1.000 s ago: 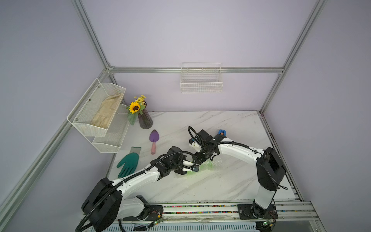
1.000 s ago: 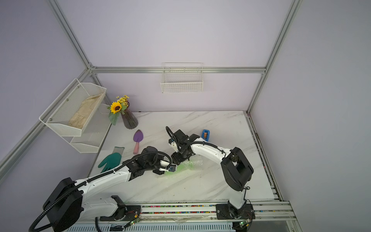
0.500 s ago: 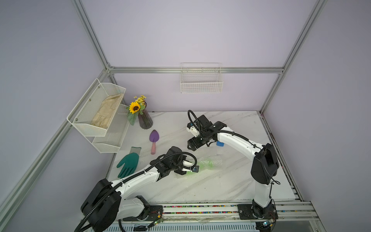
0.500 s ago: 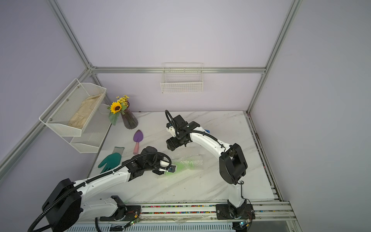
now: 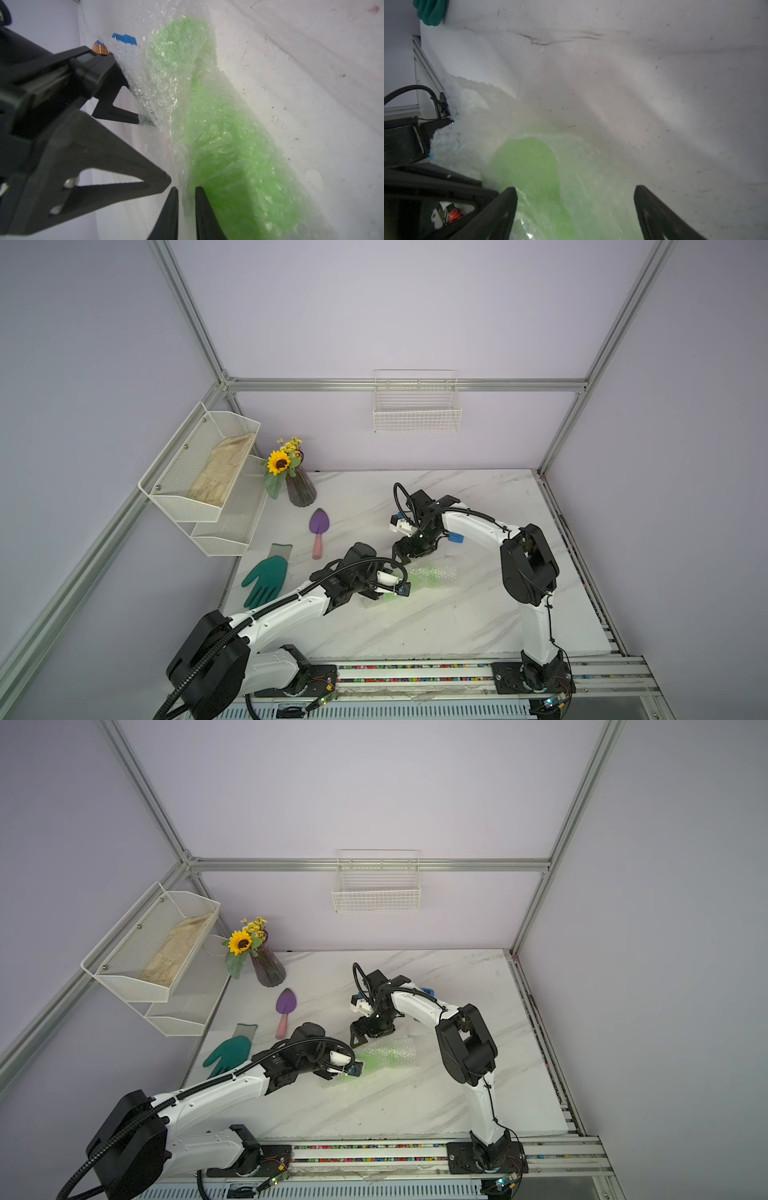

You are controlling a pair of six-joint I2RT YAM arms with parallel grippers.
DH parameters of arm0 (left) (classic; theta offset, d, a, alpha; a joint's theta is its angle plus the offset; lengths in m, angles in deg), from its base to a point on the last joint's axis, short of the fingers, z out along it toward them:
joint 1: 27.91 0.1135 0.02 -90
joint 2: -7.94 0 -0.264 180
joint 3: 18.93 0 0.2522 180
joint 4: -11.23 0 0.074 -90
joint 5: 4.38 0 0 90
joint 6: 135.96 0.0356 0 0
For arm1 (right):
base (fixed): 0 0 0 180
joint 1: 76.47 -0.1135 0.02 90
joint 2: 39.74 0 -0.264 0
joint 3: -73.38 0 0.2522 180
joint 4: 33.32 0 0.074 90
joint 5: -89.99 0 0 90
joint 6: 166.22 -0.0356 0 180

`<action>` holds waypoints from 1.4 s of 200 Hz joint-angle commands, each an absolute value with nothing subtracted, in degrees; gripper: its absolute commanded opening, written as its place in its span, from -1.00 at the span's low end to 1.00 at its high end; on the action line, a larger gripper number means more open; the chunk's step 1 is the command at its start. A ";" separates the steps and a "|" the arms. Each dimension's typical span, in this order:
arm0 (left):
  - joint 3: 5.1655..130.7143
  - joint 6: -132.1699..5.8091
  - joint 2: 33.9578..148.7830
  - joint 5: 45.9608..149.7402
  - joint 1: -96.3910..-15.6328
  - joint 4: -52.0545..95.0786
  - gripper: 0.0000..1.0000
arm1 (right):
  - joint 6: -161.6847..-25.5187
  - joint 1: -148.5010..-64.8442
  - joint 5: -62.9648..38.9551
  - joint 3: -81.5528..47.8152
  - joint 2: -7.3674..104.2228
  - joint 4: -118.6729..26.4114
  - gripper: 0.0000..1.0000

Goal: Wrap wine glasses in bubble wrap
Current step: Stick the tape on the bubble wrap, then pick up the bubble wrap from the center of the board.

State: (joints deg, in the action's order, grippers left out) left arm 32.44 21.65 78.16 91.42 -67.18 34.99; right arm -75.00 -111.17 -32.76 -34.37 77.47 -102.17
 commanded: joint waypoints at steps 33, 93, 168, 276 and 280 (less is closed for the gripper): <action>33.67 17.88 68.03 88.00 -66.69 35.33 -0.07 | -75.65 -111.19 -39.29 -26.05 67.76 -99.07 0.83; 33.10 8.46 55.54 85.35 -66.66 36.17 0.02 | -72.18 -118.80 -21.19 -20.32 61.90 -96.02 0.72; 29.28 3.80 43.23 80.99 -66.50 32.95 0.08 | -42.84 -129.96 -10.08 -14.66 54.88 -88.76 0.83; 25.97 3.69 35.72 80.50 -66.49 33.43 0.12 | -31.09 -131.78 1.80 -21.66 70.47 -87.07 0.93; 26.02 3.68 35.67 80.59 -66.50 33.43 0.12 | -30.92 -131.76 2.02 -21.74 70.81 -86.86 0.91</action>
State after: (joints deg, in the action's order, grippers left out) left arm 27.06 4.52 36.26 80.67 -66.57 34.97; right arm -34.81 -131.65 0.88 -19.73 68.40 -87.33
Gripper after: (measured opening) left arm 0.558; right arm 0.966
